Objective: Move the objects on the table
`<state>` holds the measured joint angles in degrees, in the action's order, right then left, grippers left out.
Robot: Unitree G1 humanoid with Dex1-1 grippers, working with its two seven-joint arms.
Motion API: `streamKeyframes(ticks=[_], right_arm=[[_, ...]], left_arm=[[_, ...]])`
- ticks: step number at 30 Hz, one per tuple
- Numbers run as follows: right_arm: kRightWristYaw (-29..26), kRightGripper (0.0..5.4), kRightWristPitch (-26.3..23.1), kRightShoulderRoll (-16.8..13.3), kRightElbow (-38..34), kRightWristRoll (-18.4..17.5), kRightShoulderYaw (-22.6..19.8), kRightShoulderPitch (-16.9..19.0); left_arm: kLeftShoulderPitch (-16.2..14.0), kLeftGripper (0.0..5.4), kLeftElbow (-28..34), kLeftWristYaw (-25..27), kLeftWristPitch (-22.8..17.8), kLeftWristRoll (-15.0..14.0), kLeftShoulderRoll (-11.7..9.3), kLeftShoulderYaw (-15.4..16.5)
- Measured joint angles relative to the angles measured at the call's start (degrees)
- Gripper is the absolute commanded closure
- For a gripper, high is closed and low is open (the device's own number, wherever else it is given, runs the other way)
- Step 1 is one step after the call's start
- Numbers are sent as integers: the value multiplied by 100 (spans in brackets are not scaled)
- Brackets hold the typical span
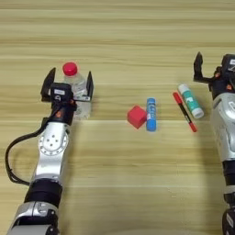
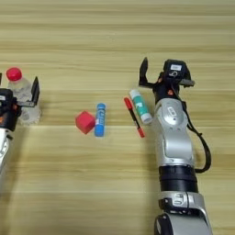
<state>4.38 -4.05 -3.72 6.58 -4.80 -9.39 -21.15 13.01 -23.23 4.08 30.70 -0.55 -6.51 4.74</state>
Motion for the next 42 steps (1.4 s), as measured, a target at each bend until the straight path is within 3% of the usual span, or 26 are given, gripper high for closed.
streamKeyframes(ticks=[6,16,23,27,32,37,42], right_arm=[[0,0,28,0,11,0,7,-1],[1,0,82,3,58,2,31,-6],[5,0,87,4,61,2,48,-7],[5,0,90,4,63,3,54,-7],[3,0,94,4,66,3,62,-8],[3,0,99,5,71,3,70,-10],[-64,0,125,5,76,21,140,-10]], left_arm=[[-168,3,898,45,-422,-97,14,-45],[-509,3,3031,242,-1203,-224,76,-317],[-544,3,3396,241,-1417,-232,59,-246],[-503,3,3632,206,-1480,-373,-67,78],[-234,3,3557,133,-1509,-445,-333,542],[-12,3,2726,41,-1421,-448,-508,935],[249,3,1787,-5,-1132,-416,-714,1119]])
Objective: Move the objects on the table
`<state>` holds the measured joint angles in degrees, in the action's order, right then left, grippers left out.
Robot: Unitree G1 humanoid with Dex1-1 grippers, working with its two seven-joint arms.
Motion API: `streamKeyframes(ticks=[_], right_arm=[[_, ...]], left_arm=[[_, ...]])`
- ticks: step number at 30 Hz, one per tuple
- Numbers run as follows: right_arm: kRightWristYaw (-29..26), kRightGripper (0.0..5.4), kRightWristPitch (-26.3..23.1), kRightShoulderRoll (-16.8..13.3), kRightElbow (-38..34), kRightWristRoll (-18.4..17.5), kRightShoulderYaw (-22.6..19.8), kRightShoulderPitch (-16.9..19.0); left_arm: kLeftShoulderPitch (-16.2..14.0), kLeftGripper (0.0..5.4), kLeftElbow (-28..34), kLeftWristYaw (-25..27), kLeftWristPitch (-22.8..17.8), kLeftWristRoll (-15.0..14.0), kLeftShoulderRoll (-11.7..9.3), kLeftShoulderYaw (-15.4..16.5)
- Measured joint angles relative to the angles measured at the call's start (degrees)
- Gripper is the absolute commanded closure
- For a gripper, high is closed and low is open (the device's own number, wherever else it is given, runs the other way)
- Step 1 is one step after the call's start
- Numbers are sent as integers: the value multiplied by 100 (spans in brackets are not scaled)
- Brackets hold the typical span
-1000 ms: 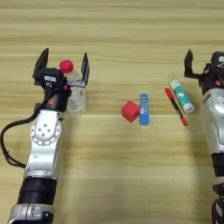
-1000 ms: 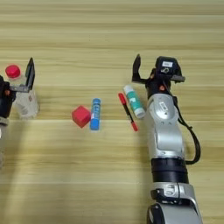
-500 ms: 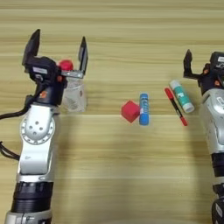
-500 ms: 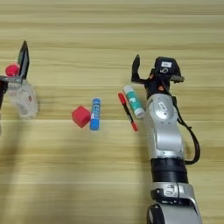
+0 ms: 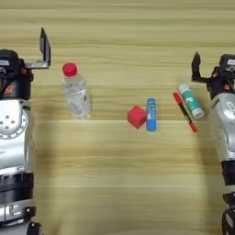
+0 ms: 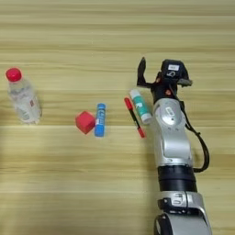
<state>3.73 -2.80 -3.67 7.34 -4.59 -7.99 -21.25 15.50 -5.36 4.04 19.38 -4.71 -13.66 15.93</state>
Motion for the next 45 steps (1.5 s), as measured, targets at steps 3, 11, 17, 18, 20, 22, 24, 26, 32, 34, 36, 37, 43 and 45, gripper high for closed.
streamKeyframes(ticks=[3,11,17,18,20,22,24,26,32,34,36,37,43,45], right_arm=[[-46,0,16,6,0,15,77,0],[-79,0,66,4,-1,21,129,0],[-231,0,99,-2,-64,81,270,13],[-288,0,107,-2,-90,89,315,19],[-427,0,110,4,-157,99,436,51],[-564,0,110,16,-245,104,587,107],[-678,0,111,22,-276,115,712,151],[-800,0,110,25,-278,149,869,198],[-1256,0,33,9,-279,232,1325,327],[-1439,0,-106,14,-275,237,1496,417],[-1602,0,-301,8,-268,232,1622,467],[-1683,0,-365,7,-268,230,1670,498],[-2109,0,-657,-65,-316,254,2025,658],[-2202,0,-676,-100,-320,289,2137,690]], left_arm=[[142,3,-710,-37,171,4,-103,98],[398,3,-1878,-132,585,39,-318,183],[604,3,-2908,-257,624,202,-474,164],[609,3,-3023,-274,628,209,-490,159],[628,3,-3184,-279,633,211,-508,146],[664,3,-3253,-285,633,214,-513,114],[697,3,-3273,-295,623,213,-514,92],[718,3,-3289,-307,621,209,-514,72],[720,3,-3330,-232,588,186,-441,-55],[720,3,-3370,-207,565,189,-395,-103],[720,3,-3386,-205,555,190,-390,-133],[720,3,-3402,-205,555,189,-390,-143],[720,3,-3435,-216,554,190,-390,-166],[720,3,-3435,-222,554,190,-390,-168]])
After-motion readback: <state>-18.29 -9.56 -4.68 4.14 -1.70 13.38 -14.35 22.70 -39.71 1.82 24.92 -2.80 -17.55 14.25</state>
